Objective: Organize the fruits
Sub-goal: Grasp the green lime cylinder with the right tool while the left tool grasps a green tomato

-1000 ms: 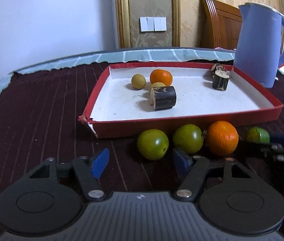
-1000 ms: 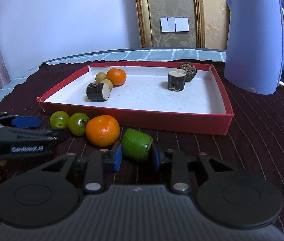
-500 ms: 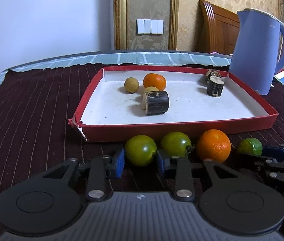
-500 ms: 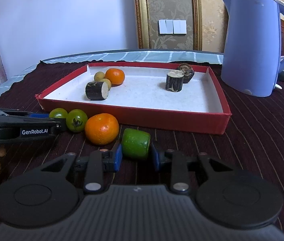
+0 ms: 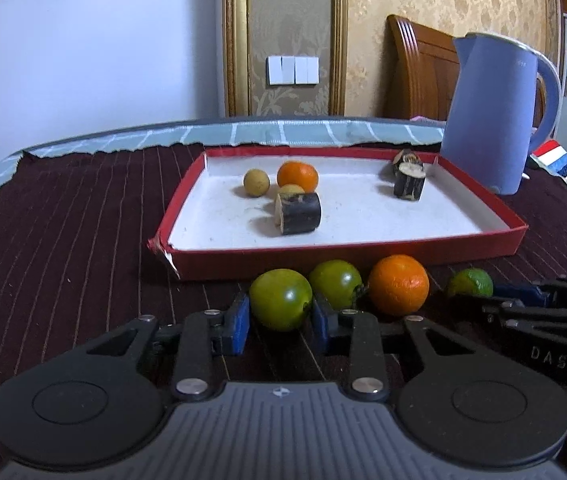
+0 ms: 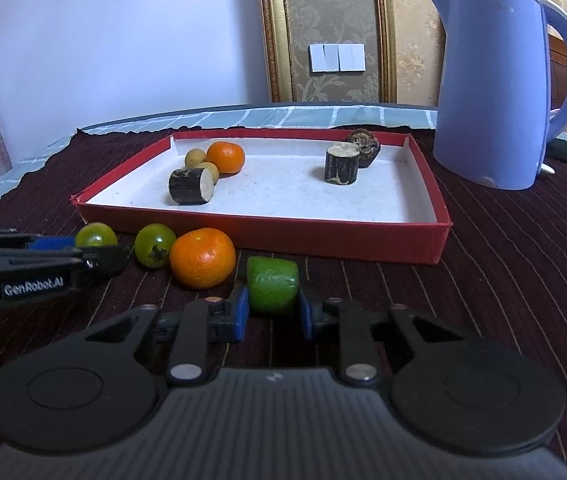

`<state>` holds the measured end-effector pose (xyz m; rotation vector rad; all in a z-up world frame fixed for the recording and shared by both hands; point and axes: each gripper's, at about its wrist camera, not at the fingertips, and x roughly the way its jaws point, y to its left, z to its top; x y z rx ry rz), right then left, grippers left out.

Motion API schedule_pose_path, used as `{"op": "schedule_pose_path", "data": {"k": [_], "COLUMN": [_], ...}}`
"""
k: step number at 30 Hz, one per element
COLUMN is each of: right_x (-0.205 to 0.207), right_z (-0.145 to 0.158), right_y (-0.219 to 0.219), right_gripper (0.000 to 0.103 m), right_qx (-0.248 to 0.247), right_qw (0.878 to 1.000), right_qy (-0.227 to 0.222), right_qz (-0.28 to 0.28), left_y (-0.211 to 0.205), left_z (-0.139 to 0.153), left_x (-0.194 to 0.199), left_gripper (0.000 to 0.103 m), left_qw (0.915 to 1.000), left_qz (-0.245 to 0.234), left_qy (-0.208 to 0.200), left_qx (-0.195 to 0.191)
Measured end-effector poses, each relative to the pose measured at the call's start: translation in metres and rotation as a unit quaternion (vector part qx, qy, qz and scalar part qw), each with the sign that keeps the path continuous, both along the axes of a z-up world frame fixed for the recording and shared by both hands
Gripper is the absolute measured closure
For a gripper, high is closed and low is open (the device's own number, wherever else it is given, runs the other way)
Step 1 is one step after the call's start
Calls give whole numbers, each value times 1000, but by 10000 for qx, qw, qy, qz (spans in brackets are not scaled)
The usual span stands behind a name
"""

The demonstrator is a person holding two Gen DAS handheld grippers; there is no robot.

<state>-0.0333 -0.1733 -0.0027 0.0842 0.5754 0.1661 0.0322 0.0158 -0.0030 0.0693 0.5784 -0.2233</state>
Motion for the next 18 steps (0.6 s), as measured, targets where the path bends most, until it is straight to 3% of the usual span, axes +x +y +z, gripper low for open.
{"op": "schedule_pose_path", "data": {"k": [18], "right_x": [-4], "right_z": [12], "right_y": [2], "right_gripper": [79], "right_qx": [-46], "right_qw": [9999], "right_qy": [-166], "right_qz": [-7], "left_y": [-14], "left_z": [13], "left_x": [-5], "left_gripper": [72], "left_qw": [9998], "left_qz": [-120], "left_qy": [-184], "left_qx": [21]}}
